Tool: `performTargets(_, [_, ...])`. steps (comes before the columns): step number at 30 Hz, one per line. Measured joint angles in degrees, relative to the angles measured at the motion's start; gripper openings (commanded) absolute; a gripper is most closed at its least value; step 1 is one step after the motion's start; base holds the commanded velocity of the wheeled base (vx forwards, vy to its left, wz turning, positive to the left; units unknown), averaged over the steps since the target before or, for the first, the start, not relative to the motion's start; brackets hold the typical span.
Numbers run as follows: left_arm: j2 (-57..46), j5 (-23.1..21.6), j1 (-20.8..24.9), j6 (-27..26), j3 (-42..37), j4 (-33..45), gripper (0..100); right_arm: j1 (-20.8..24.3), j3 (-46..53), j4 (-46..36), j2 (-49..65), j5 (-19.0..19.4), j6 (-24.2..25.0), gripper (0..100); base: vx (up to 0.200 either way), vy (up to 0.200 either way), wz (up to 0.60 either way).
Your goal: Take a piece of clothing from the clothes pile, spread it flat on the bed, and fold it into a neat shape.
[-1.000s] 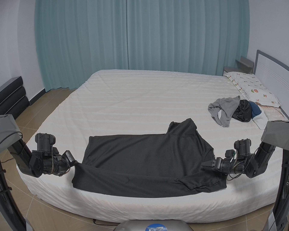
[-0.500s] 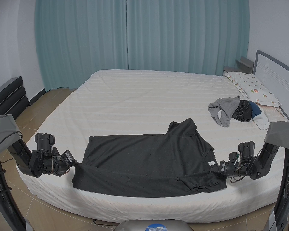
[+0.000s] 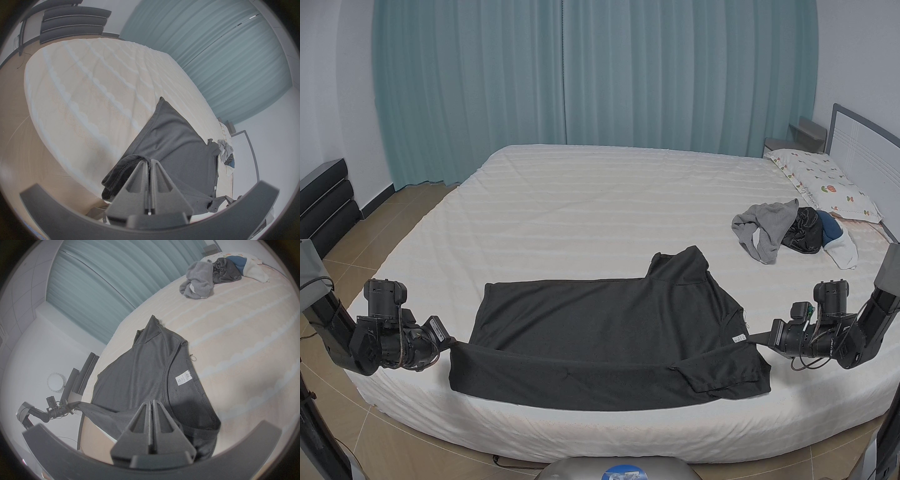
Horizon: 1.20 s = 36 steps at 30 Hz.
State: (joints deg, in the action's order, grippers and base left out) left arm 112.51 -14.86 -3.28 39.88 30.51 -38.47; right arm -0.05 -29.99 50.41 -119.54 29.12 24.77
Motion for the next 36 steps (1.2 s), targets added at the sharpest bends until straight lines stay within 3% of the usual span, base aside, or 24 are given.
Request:
performTargets(25, [-11.8,0.1,-0.5,-0.3,-10.1,0.3,0,-2.4,18.2,-0.1,22.4,0.8,0.9,0,0.0,0.0,0.0])
performTargets(36, [-12.2,0.1,-0.3,-0.3,-10.1,0.5,0,-2.5,16.8,-0.2,22.0,1.2,1.0,0,0.0,0.0,0.0])
